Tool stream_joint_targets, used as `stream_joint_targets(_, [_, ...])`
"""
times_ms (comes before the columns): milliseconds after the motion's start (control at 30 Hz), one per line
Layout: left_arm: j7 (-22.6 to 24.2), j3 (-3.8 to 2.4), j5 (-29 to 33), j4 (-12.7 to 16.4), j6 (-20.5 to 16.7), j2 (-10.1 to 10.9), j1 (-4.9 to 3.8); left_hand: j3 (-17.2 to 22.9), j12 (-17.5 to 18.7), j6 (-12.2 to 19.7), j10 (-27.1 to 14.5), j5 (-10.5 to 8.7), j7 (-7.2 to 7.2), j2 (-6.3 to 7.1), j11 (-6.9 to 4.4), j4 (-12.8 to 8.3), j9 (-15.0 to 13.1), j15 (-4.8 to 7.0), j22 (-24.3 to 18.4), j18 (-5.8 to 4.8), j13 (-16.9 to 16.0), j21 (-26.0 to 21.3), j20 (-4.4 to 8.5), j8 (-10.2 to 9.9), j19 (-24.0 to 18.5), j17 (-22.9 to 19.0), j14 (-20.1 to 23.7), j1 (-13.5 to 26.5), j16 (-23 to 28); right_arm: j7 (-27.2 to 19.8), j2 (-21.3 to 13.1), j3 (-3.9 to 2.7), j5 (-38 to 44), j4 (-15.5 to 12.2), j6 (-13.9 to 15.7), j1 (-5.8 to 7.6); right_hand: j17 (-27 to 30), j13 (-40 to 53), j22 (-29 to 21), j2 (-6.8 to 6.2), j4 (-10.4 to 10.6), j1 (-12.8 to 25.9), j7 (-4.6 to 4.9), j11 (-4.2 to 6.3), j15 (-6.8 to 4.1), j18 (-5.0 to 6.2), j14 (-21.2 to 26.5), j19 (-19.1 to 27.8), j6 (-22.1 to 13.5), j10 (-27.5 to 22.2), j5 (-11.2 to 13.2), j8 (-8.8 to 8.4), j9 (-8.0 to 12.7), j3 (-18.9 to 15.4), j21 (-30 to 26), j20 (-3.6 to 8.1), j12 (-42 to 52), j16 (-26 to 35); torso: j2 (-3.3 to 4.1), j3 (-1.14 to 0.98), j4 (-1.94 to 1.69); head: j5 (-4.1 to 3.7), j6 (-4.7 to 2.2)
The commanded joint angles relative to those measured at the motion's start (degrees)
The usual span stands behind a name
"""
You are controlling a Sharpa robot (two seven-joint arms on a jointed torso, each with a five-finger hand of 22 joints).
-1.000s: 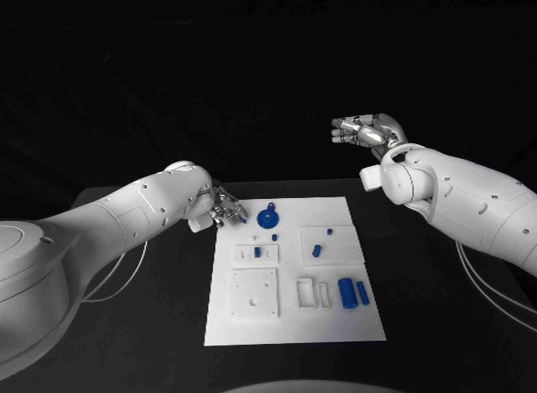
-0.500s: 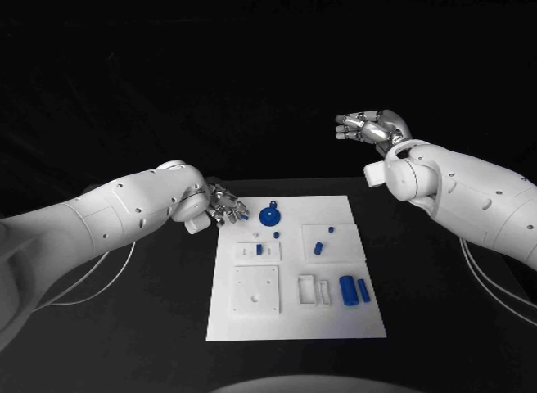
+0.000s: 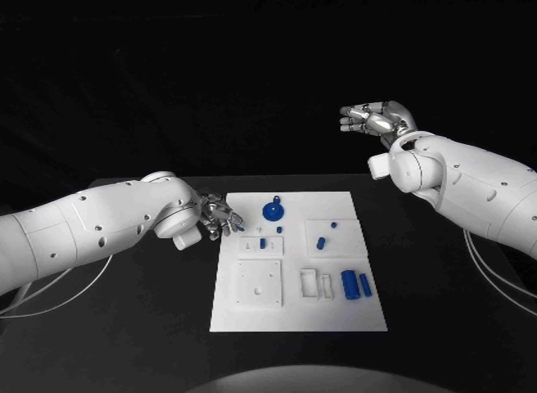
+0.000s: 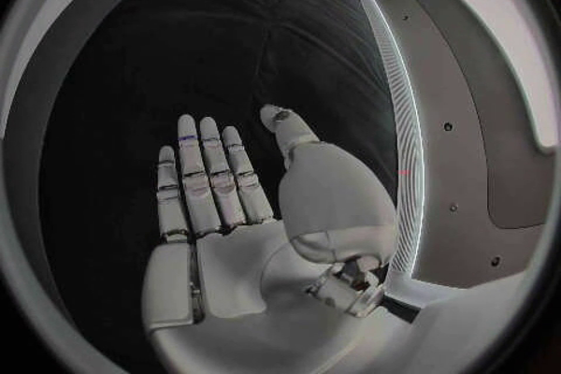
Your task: Assemble the parts on the task board
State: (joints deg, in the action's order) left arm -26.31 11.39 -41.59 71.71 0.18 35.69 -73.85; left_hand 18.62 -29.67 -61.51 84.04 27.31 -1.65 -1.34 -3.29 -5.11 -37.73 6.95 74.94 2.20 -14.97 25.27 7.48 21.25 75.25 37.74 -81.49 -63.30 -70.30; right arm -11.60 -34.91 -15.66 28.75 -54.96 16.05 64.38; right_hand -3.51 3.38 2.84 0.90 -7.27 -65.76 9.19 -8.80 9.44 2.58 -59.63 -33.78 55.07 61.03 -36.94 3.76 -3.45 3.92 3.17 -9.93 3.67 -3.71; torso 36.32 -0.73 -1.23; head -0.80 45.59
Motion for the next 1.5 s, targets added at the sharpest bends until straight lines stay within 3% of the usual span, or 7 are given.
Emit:
stream_joint_targets(33, [-1.4,0.56,-3.8,1.6,-1.9,0.3,-0.04,4.7,-0.3,-2.5,2.7,0.38,1.92,-0.11,-0.43,-4.5,0.1,-0.11,1.1,0.4,0.1,0.5,-0.12,-0.4,0.0,0.0,-0.3,0.2,-0.5,-0.3,0.0,-0.02,0.0,0.1,-1.0,-0.14,0.1,-0.1,-0.1,0.03,0.0,0.2,-0.09,-0.06,0.05,-0.31,0.3,0.3,0.1,-0.3,-0.4,-0.36,0.1,0.4,-0.3,0.06,-0.3,0.2,-0.27,0.16,-0.26,0.08,0.38])
stream_joint_targets(200, [-1.5,1.8,-6.6,2.4,-2.8,0.0,0.11,4.8,-0.4,-2.6,2.7,0.45,1.91,-0.12,-0.44,-4.5,0.1,-0.13,1.1,0.46,0.1,0.6,-0.16,-0.5,0.0,0.1,-0.3,0.2,-0.6,-0.3,0.1,-0.02,0.0,0.1,-1.1,-0.29,0.1,-0.1,-0.1,0.03,0.0,0.2,-0.09,-0.06,0.05,-0.31,0.3,0.3,0.1,-0.3,-0.4,-0.36,0.1,0.4,-0.3,0.06,-0.3,0.2,-0.14,0.14,-0.17,0.25,0.45])
stream_joint_targets(367, [-1.3,2.26,-8.4,2.3,-3.4,-0.9,0.75,4.9,-0.6,-2.7,2.7,0.48,1.93,-0.12,-0.44,-4.6,0.0,-0.15,1.1,0.59,0.1,0.7,-0.26,-0.6,-0.1,0.2,-0.3,0.3,-0.7,-0.3,0.2,-0.02,0.0,0.1,-1.1,-0.35,0.1,-0.1,-0.1,0.03,0.0,0.2,-0.09,-0.06,0.05,-0.31,0.3,0.3,0.1,-0.3,-0.4,-0.36,0.1,0.4,-0.3,0.06,-0.3,0.2,-0.06,0.05,-0.09,0.29,0.55])
stream_joint_targets(800, [-0.5,2.39,-10.2,1.1,-5.2,-2.6,1.85,5.0,-0.8,-2.7,2.7,0.5,1.95,-0.17,-0.46,-4.7,-0.2,-0.17,1.1,0.77,0.1,1.0,-0.37,-0.6,0.0,0.3,-0.4,0.4,-1.0,-0.2,0.4,-0.02,0.0,0.1,-1.4,-0.37,0.1,-0.1,-0.1,-0.02,0.0,0.3,-0.08,-0.05,0.04,-0.31,0.2,0.2,0.0,-0.3,-0.5,-0.37,0.1,0.6,-0.3,0.06,-0.3,0.2,-0.05,0.03,-0.04,0.2,0.7])
stream_joint_targets(1500, [-0.7,2.38,-11.1,-0.6,-1.9,-4.1,2.57,5.2,-0.8,-2.7,2.7,0.53,1.92,-0.19,-0.45,-4.8,-0.4,-0.23,1.1,0.92,0.1,1.2,-0.5,-0.8,-0.2,0.2,-0.3,0.3,-1.1,-0.1,0.6,-0.02,0.0,0.1,-1.4,-0.38,0.1,-0.1,-0.1,-0.02,0.0,0.3,-0.08,-0.05,0.04,-0.31,0.2,0.2,0.0,-0.3,-0.5,-0.37,0.1,0.6,-0.3,0.06,-0.3,0.2,-0.04,0.04,-0.12,0.05,1.01])
